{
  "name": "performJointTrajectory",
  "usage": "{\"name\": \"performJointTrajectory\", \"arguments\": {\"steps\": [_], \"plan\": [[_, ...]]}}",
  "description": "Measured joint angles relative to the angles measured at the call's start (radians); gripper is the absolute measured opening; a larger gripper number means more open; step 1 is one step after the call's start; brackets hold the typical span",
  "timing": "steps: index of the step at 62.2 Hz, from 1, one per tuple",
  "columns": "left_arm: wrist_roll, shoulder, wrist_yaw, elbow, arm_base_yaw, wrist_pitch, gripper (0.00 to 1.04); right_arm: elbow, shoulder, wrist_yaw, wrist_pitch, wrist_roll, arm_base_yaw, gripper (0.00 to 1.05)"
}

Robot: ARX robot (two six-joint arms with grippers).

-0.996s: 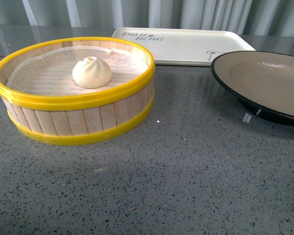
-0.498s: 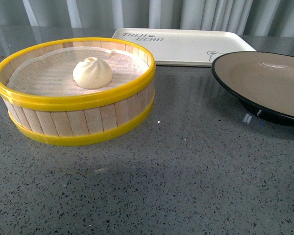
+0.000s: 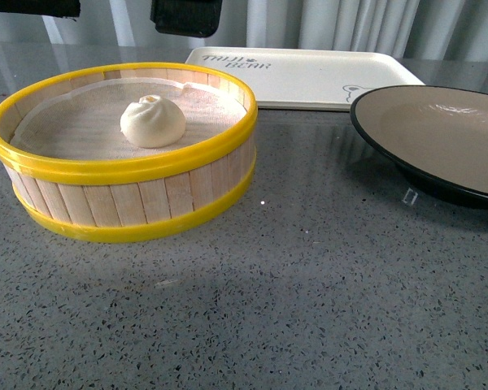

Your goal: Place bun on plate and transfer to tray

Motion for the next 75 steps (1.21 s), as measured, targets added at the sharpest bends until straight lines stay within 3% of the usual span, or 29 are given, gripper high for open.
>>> {"name": "performJointTrajectory", "arguments": {"steps": [37, 75], "plan": [[-0.033, 0.24, -0.095, 0.184, 0.05, -0.162, 0.98, 0.0, 0.0, 0.0, 0.0, 0.0, 0.0, 0.96], [-0.141, 0.285, -0.067, 0.198, 0.047, -0.189, 0.98, 0.0, 0.0, 0.0, 0.0, 0.0, 0.0, 0.96]]}}
